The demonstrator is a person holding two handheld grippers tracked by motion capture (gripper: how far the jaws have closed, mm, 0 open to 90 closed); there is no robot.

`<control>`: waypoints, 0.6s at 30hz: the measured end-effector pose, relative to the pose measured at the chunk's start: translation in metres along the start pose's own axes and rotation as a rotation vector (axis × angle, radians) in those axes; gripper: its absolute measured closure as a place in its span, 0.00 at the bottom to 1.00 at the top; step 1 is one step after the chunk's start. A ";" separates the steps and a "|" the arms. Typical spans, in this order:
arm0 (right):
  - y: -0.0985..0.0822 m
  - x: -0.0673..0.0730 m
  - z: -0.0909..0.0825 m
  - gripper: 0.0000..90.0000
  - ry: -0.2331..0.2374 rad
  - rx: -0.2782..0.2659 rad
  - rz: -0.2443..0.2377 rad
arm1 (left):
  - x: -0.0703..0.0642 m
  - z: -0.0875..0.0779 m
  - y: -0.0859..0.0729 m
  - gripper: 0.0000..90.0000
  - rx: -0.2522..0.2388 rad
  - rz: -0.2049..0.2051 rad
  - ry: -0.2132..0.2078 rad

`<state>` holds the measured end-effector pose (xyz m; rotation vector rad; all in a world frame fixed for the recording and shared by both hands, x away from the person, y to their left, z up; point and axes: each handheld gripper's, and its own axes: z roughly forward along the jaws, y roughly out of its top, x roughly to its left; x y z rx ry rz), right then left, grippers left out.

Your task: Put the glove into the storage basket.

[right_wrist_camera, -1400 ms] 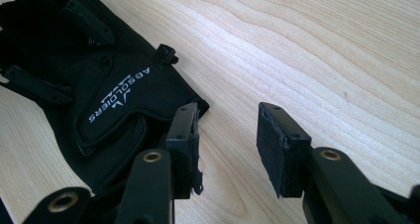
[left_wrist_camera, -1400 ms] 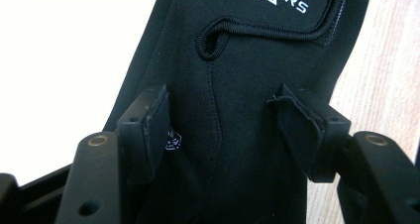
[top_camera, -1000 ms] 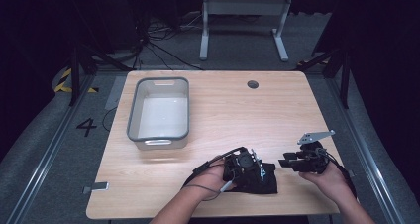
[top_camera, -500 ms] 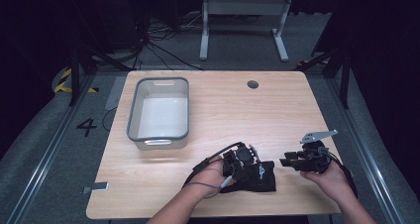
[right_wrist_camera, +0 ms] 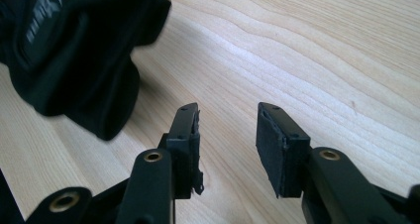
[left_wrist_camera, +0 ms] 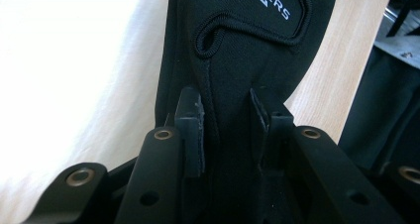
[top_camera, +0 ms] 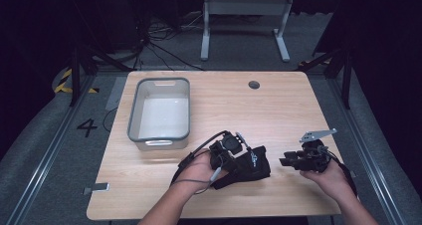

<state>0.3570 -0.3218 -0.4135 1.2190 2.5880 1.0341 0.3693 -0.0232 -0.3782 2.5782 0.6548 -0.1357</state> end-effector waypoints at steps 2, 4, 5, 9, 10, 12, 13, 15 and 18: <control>0.002 0.000 0.002 0.68 0.007 0.003 0.000 | 0.002 -0.007 -0.001 0.77 -0.005 -0.015 0.002; 0.004 0.000 0.004 0.68 0.010 0.004 -0.004 | 0.004 -0.014 -0.003 0.77 -0.013 -0.018 0.003; 0.006 0.001 0.006 0.68 0.016 0.006 -0.006 | 0.005 -0.017 -0.004 0.77 -0.018 -0.025 0.007; 0.009 0.001 0.008 0.68 0.023 0.010 -0.010 | 0.009 -0.029 -0.007 0.77 -0.027 -0.055 0.029; 0.009 0.001 0.009 0.68 0.025 0.009 -0.013 | 0.010 -0.033 -0.008 0.77 -0.035 -0.071 0.036; 0.011 0.001 0.011 0.68 0.029 0.012 -0.015 | 0.012 -0.038 -0.010 0.77 -0.045 -0.090 0.045; 0.012 0.001 0.012 0.69 0.033 0.012 -0.016 | 0.013 -0.040 -0.011 0.77 -0.051 -0.102 0.046; 0.013 0.001 0.014 0.69 0.035 0.014 -0.016 | 0.016 -0.046 -0.013 0.77 -0.066 -0.118 0.056; 0.017 0.001 0.016 0.69 0.040 0.012 -0.022 | 0.019 -0.055 -0.016 0.77 -0.085 -0.138 0.068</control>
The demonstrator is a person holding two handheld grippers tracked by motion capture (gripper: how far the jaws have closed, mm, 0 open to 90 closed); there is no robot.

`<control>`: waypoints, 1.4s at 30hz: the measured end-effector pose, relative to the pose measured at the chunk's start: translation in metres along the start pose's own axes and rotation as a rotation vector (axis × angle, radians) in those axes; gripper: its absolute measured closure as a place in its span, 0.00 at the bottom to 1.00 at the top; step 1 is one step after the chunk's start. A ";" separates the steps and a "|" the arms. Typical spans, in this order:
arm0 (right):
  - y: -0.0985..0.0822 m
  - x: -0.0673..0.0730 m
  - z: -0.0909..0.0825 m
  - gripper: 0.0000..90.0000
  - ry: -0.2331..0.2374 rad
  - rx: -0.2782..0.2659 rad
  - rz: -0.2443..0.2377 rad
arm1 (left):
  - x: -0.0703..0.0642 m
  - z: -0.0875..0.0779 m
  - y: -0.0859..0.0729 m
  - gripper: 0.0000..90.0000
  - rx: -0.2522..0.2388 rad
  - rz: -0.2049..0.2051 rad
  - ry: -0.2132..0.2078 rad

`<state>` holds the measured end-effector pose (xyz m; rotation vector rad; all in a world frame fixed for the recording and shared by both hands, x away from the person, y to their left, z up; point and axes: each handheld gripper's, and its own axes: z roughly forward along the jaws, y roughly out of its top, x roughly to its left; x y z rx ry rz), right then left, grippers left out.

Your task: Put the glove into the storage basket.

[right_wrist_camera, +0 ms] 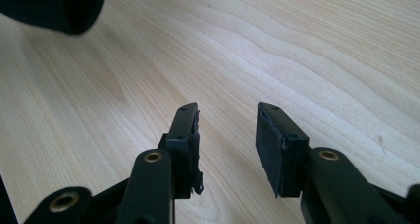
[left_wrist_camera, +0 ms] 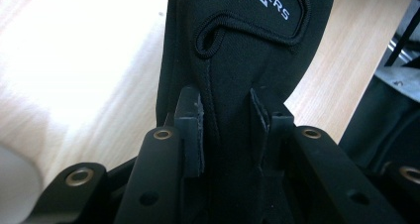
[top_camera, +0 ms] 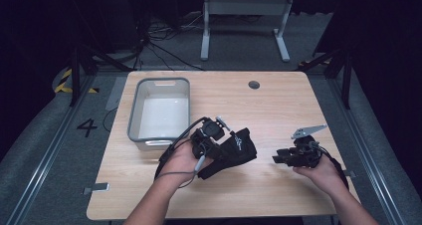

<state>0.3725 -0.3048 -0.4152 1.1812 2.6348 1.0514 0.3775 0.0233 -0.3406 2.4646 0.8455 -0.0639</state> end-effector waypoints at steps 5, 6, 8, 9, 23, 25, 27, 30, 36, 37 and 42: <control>0.007 0.001 0.004 0.68 0.011 -0.004 -0.012 | 0.012 -0.018 -0.006 0.77 -0.041 -0.042 0.030; 0.008 0.001 0.006 0.68 0.012 -0.002 -0.012 | 0.016 -0.022 -0.007 0.77 -0.047 -0.050 0.039; 0.009 0.002 0.009 0.69 0.017 0.006 -0.015 | 0.024 -0.031 -0.010 0.77 -0.064 -0.070 0.058; 0.010 0.003 0.010 0.69 0.018 0.007 -0.018 | 0.026 -0.034 -0.011 0.77 -0.067 -0.075 0.062; 0.006 0.003 0.007 0.69 0.014 0.006 0.004 | 0.068 -0.075 -0.012 0.77 -0.125 -0.207 0.173; 0.005 0.002 0.007 0.69 0.015 0.007 0.002 | 0.074 -0.082 -0.010 0.77 -0.139 -0.226 0.190; 0.004 0.002 0.006 0.69 0.012 0.008 0.005 | 0.081 -0.087 -0.009 0.77 -0.157 -0.249 0.209; 0.002 0.001 0.005 0.68 0.010 0.005 0.014 | 0.093 -0.093 -0.008 0.76 -0.180 -0.280 0.235; -0.003 0.001 0.003 0.67 0.018 0.007 0.019 | 0.114 -0.091 -0.005 0.76 -0.177 -0.332 0.284; -0.004 0.002 0.002 0.67 0.014 0.009 0.021 | 0.118 -0.090 -0.004 0.76 -0.179 -0.340 0.287; -0.006 0.002 0.001 0.67 0.017 0.004 0.024 | 0.131 -0.087 -0.001 0.76 -0.191 -0.387 0.327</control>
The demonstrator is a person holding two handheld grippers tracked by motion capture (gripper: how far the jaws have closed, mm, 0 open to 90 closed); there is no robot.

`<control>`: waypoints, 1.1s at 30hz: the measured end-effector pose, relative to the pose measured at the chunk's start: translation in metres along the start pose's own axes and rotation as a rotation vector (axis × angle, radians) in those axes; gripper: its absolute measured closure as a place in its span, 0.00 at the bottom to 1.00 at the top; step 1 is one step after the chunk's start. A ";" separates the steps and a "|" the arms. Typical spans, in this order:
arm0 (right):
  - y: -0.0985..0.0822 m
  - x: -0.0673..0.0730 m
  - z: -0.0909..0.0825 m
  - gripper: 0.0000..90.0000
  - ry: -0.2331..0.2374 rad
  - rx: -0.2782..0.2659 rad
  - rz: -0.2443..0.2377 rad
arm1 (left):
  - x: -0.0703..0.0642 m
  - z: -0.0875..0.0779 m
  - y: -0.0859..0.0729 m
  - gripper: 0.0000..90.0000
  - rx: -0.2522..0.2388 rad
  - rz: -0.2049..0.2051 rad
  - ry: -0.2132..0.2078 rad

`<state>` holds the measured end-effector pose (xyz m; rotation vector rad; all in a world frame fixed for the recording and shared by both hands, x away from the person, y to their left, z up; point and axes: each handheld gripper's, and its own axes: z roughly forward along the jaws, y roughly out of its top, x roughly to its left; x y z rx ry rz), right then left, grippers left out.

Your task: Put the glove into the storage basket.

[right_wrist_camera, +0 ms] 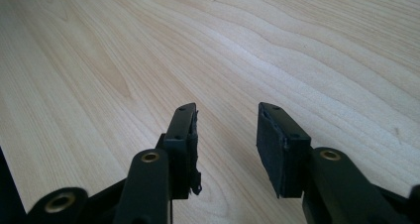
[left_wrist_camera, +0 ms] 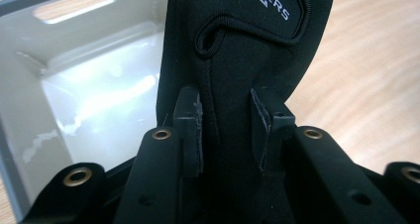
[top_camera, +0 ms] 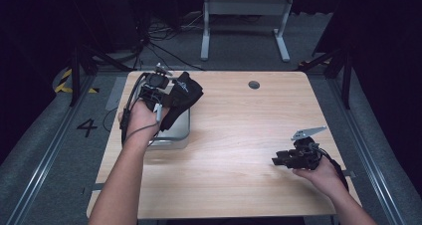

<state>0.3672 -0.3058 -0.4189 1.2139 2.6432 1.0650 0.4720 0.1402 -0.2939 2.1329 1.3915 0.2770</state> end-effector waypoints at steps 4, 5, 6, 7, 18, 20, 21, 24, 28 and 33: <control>-0.002 0.001 0.001 0.67 0.004 0.011 0.001 | 0.012 0.005 0.005 0.76 -0.005 -0.043 0.020; -0.002 0.001 0.001 0.67 0.003 0.012 -0.002 | 0.014 0.007 0.006 0.76 -0.007 -0.046 0.030; -0.003 0.001 0.001 0.67 0.003 0.009 -0.004 | 0.016 0.008 0.007 0.76 -0.007 -0.047 0.043; -0.003 0.001 0.001 0.67 0.003 0.009 -0.004 | 0.018 0.009 0.007 0.76 -0.008 -0.050 0.050; -0.006 0.000 -0.002 0.67 -0.005 0.003 0.013 | 0.050 0.037 0.012 0.76 0.001 -0.158 0.086; -0.006 0.000 -0.001 0.67 -0.010 0.006 0.007 | 0.054 0.044 0.011 0.76 0.024 -0.168 0.091; -0.006 0.000 -0.001 0.67 -0.007 0.006 0.007 | 0.056 0.048 0.011 0.76 0.034 -0.173 0.101; -0.007 0.000 0.000 0.66 -0.006 0.007 0.011 | 0.062 0.057 0.009 0.76 0.071 -0.196 0.108; -0.007 -0.001 0.001 0.66 -0.003 0.008 0.013 | 0.069 0.068 0.005 0.76 0.119 -0.218 0.104; -0.007 -0.002 0.001 0.66 0.001 0.007 0.011 | 0.070 0.080 0.002 0.75 0.171 -0.211 0.109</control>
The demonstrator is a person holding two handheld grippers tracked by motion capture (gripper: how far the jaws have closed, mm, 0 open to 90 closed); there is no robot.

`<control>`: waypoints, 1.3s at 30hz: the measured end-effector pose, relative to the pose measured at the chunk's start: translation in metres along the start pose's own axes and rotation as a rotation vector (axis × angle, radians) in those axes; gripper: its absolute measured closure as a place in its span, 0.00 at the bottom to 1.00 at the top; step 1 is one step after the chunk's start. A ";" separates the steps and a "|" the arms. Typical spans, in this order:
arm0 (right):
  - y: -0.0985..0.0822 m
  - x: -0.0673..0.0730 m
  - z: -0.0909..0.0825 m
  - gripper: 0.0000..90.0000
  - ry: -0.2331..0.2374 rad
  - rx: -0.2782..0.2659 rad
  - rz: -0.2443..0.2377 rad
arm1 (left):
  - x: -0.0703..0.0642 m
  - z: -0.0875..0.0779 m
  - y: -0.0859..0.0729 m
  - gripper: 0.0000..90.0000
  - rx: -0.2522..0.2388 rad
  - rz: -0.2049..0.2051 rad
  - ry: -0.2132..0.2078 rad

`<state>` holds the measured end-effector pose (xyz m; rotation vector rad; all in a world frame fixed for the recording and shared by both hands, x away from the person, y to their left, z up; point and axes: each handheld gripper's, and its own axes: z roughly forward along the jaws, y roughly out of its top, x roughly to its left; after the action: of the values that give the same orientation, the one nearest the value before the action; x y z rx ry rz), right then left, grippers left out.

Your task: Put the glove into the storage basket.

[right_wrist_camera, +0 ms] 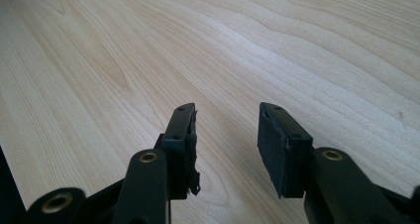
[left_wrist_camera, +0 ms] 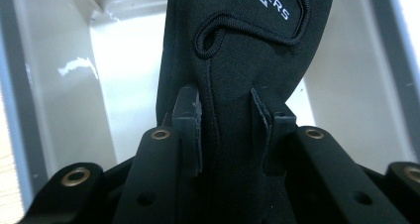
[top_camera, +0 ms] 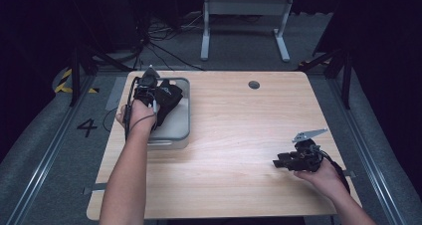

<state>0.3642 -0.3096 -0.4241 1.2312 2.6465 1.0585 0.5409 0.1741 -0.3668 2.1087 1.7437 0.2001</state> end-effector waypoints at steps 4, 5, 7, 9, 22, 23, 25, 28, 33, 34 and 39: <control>0.001 0.001 0.000 0.66 0.002 0.000 -0.002 | -0.001 0.006 0.000 0.75 0.026 0.003 -0.010; 0.001 0.001 0.000 0.66 0.001 -0.002 -0.001 | -0.002 0.007 0.000 0.75 0.028 0.002 -0.012; 0.001 0.001 0.000 0.66 0.002 -0.005 0.000 | -0.002 0.008 0.000 0.72 0.033 0.002 -0.009; 0.001 0.001 -0.001 0.66 0.003 -0.006 -0.002 | -0.001 0.010 0.000 0.65 0.032 -0.014 -0.034; 0.001 -0.001 -0.002 0.65 0.001 -0.014 0.003 | -0.003 -0.006 -0.003 0.41 -0.039 0.019 -0.027; 0.002 -0.002 -0.002 0.65 0.002 -0.015 0.002 | -0.003 -0.008 -0.004 0.40 -0.041 0.023 -0.029; 0.002 -0.003 -0.002 0.65 0.003 -0.015 0.001 | -0.003 -0.012 -0.006 0.39 -0.047 0.036 -0.036; 0.004 -0.004 -0.002 0.64 -0.003 -0.019 0.003 | -0.003 -0.017 -0.009 0.39 -0.064 0.052 -0.056; 0.007 -0.008 -0.004 0.63 -0.012 -0.033 -0.001 | -0.006 -0.028 -0.014 0.40 -0.096 0.104 -0.101; 0.007 -0.009 -0.004 0.63 -0.014 -0.035 -0.001 | -0.008 -0.031 -0.015 0.41 -0.094 0.117 -0.102; 0.009 -0.010 -0.004 0.63 -0.011 -0.037 -0.003 | -0.017 -0.046 -0.027 0.42 -0.117 0.182 -0.137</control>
<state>0.3763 -0.3144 -0.4182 1.2225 2.6079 1.0918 0.4969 0.1713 -0.3330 2.1415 1.4289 0.1977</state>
